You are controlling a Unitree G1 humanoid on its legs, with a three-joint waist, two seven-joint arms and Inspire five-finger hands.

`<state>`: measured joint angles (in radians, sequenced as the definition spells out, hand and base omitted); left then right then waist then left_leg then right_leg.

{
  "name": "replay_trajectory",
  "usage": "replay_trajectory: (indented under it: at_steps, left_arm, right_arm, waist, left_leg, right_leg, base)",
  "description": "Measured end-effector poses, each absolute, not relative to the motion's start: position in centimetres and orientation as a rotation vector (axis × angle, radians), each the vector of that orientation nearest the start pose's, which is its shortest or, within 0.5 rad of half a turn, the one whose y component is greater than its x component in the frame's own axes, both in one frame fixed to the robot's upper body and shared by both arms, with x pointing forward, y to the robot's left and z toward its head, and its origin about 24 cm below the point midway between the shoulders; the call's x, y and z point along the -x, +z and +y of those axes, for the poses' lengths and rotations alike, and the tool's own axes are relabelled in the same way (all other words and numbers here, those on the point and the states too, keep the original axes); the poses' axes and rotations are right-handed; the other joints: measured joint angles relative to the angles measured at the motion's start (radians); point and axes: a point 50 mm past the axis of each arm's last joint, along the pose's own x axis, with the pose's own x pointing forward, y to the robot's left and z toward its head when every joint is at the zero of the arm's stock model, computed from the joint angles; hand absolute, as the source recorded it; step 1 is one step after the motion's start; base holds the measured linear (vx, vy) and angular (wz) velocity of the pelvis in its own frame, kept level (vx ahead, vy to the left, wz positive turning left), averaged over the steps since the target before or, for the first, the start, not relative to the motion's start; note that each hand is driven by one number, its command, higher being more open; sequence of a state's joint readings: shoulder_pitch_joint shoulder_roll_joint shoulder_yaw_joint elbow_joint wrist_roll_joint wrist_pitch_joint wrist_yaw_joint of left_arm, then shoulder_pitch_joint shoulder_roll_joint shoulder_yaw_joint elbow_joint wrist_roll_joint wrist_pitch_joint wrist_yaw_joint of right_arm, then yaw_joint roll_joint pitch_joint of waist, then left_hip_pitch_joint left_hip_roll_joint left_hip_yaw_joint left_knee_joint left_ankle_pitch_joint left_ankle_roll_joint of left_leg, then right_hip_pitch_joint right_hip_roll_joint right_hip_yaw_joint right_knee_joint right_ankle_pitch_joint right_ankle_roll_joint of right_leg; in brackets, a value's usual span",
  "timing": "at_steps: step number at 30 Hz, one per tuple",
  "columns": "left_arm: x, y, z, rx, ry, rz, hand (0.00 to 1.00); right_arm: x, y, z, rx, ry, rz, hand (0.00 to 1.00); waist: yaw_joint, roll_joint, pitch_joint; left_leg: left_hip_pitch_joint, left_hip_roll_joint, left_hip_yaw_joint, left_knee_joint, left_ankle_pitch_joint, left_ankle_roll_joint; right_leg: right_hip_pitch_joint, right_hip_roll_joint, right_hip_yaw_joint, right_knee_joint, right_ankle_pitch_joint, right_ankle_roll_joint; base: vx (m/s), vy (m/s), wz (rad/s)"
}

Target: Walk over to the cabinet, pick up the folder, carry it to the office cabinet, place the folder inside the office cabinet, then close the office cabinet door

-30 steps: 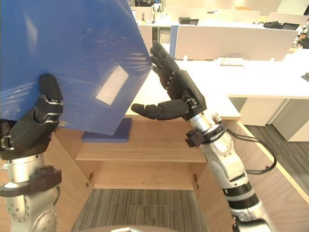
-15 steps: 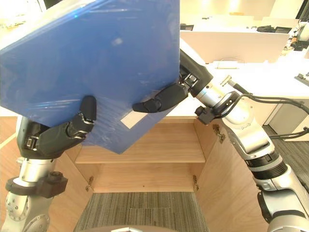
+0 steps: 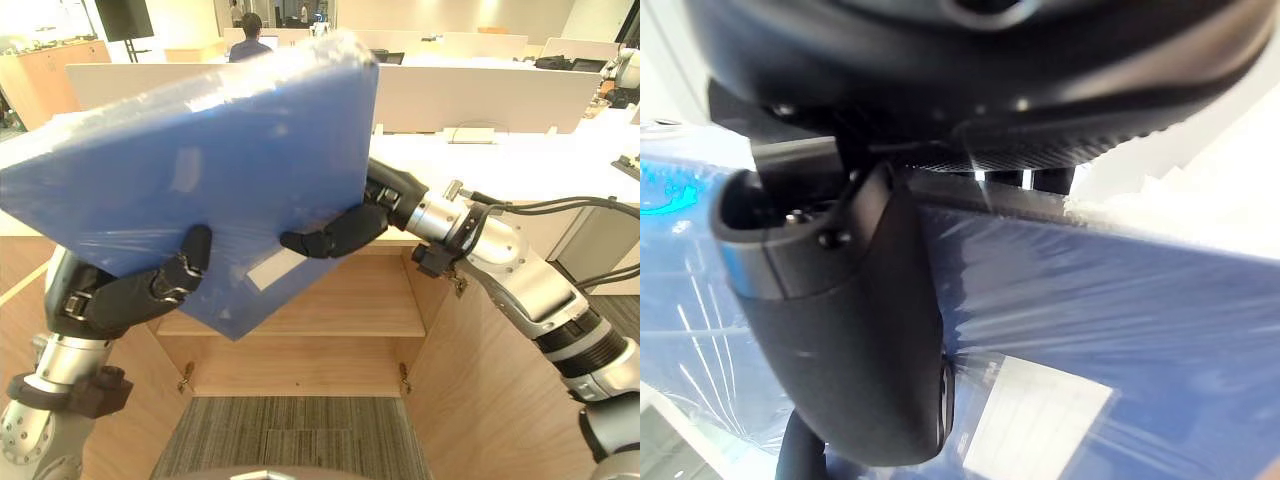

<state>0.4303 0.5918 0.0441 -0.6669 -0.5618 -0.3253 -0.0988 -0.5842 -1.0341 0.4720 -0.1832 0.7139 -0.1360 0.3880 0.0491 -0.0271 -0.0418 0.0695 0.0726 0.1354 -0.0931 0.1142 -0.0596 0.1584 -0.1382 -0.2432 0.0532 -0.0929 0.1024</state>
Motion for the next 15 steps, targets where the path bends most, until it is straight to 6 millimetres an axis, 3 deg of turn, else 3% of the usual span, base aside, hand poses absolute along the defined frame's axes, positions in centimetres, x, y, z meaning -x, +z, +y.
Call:
replay_trajectory:
  at_steps: [2, 6, 8, 11, 12, 15]
  left_arm:
    - [-16.0, 14.9, 20.3, -0.004, -0.341, -0.428, 1.00]
    - [-16.3, 10.6, 20.1, 0.078, -0.507, -0.138, 1.00]
    - [-15.6, 6.5, 20.4, 0.096, -0.602, 0.096, 1.00]
    - [-14.0, 2.1, 20.1, 0.145, -0.663, 0.304, 1.00]
    - [-13.9, 1.4, 20.0, 0.145, -0.671, 0.338, 1.00]
    - [-13.0, -3.5, 19.3, 0.141, -0.637, 0.488, 1.00]
  right_arm:
    - [-28.0, 21.7, -15.8, 0.472, 0.912, -0.376, 0.00]
    - [-27.2, 22.3, -15.9, 0.643, 0.912, -0.398, 0.00]
    - [-26.1, 22.5, -14.5, 0.811, 0.945, -0.472, 0.00]
    - [-24.5, 21.5, -12.5, 0.904, 1.027, -0.532, 0.00]
    - [-24.2, 21.2, -12.0, 0.902, 1.046, -0.549, 0.00]
    - [-22.1, 19.8, -9.1, 0.748, 1.149, -0.683, 0.00]
  waist:
    - [-0.001, -0.001, 0.000]
    - [-0.001, -0.003, -0.001]
    - [-0.002, -0.006, -0.001]
    - [-0.005, -0.018, -0.001]
    - [-0.006, -0.019, 0.000]
    - [0.002, -0.023, 0.006]
  left_leg:
    - [0.000, 0.001, 0.002, 0.000, 0.000, 0.000]
    - [-0.001, 0.003, 0.013, 0.000, -0.001, -0.002]
    - [-0.002, 0.007, 0.025, 0.000, -0.004, -0.005]
    - [-0.008, 0.012, 0.048, 0.000, -0.005, -0.007]
    - [-0.010, 0.012, 0.050, 0.000, -0.005, -0.007]
    - [-0.016, 0.011, 0.063, 0.001, -0.005, -0.007]
  right_leg:
    - [-0.002, 0.001, 0.003, 0.000, 0.001, -0.001]
    - [-0.008, 0.001, 0.012, 0.002, 0.001, -0.001]
    - [-0.019, 0.004, 0.027, 0.005, 0.001, -0.001]
    - [-0.044, 0.006, 0.051, 0.016, 0.001, -0.001]
    - [-0.050, 0.006, 0.054, 0.019, 0.001, -0.001]
    - [-0.075, 0.002, 0.067, 0.041, 0.000, -0.002]
  base:
    - [0.00, 0.000, -0.02]
    - [0.00, 0.000, -0.07]
    - [0.00, 0.001, -0.18]
    - [0.00, 0.006, -0.23]
    - [0.00, 0.008, -0.17]
    - [-0.01, 0.015, -0.14]
